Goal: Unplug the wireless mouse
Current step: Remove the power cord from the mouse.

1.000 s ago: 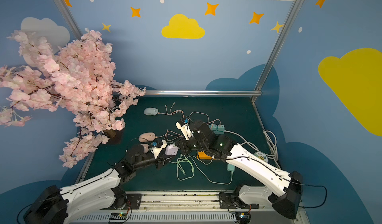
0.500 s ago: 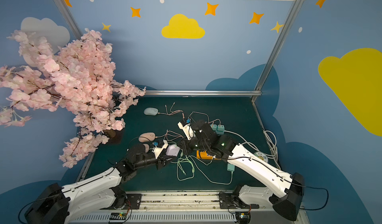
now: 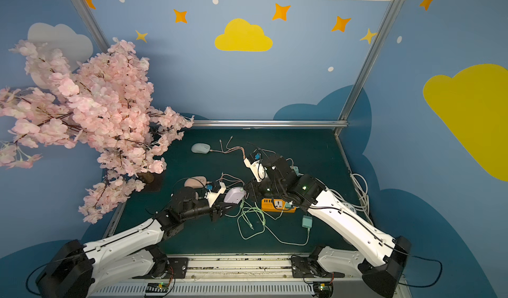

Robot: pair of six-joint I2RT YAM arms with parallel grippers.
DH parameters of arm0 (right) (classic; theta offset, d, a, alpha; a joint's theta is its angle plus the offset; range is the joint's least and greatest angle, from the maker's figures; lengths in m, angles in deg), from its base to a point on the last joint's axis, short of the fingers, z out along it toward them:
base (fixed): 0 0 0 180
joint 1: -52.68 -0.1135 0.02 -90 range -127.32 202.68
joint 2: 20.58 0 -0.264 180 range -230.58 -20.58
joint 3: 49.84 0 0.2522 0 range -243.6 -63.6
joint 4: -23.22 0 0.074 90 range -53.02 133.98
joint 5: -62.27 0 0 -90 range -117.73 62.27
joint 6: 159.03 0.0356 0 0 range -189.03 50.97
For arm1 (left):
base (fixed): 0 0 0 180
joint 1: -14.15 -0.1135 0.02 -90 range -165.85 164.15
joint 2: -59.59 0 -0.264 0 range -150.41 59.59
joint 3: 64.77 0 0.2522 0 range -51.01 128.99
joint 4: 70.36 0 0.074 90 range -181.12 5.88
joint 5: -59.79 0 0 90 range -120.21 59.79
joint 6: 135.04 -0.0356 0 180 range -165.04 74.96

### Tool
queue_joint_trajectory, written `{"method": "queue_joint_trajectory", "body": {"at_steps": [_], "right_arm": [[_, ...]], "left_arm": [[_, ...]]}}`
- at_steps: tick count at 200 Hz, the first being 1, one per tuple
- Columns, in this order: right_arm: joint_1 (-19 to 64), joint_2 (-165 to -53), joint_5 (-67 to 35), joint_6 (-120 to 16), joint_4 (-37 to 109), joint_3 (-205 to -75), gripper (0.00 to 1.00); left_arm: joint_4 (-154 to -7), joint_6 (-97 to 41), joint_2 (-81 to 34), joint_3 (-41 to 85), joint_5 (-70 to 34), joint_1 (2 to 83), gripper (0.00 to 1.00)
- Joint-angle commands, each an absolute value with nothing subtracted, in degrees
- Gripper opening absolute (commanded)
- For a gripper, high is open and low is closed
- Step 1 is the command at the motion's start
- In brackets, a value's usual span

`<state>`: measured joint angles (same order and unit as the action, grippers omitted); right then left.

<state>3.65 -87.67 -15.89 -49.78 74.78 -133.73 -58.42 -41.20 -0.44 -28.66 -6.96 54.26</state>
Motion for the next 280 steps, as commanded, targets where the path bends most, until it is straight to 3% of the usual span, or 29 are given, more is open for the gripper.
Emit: {"method": "queue_joint_trajectory", "body": {"at_steps": [1, 120, 154, 186, 212, 230, 247, 280], "right_arm": [[5.6, -85.9, -18.2, -51.2, 74.0, -137.1, 0.0], [4.4, -86.8, -8.4, -50.3, 71.2, -140.4, 0.0], [9.0, -86.2, -8.5, -50.3, 73.4, -139.9, 0.0], [3.0, -86.6, -9.8, -51.3, 74.2, -142.5, 0.0], [9.2, -86.7, -6.7, -50.3, 74.6, -140.3, 0.0], [8.6, -86.7, -4.6, -49.5, 74.0, -140.5, 0.0], [7.8, -86.9, -6.8, -50.2, 75.1, -140.5, 0.0], [7.3, -86.9, -6.8, -49.9, 75.1, -135.3, 0.0]], "left_arm": [[-63.1, -42.3, -0.4, -28.8, -7.9, 54.0, 0.17], [-62.8, -42.1, -1.5, -28.5, -9.0, 54.1, 0.16], [-62.9, -42.1, -1.8, -28.4, -9.0, 54.0, 0.16], [-62.7, -42.2, -2.0, -28.3, -9.1, 54.1, 0.16], [-62.7, -42.2, -2.6, -27.9, -8.9, 54.0, 0.15], [-62.7, -42.1, -2.7, -27.9, -9.2, 54.0, 0.16], [-63.8, -41.4, -2.3, -27.8, -13.3, 53.9, 0.16], [-69.4, -36.1, 4.0, -28.8, -31.4, 53.2, 0.18]]}}
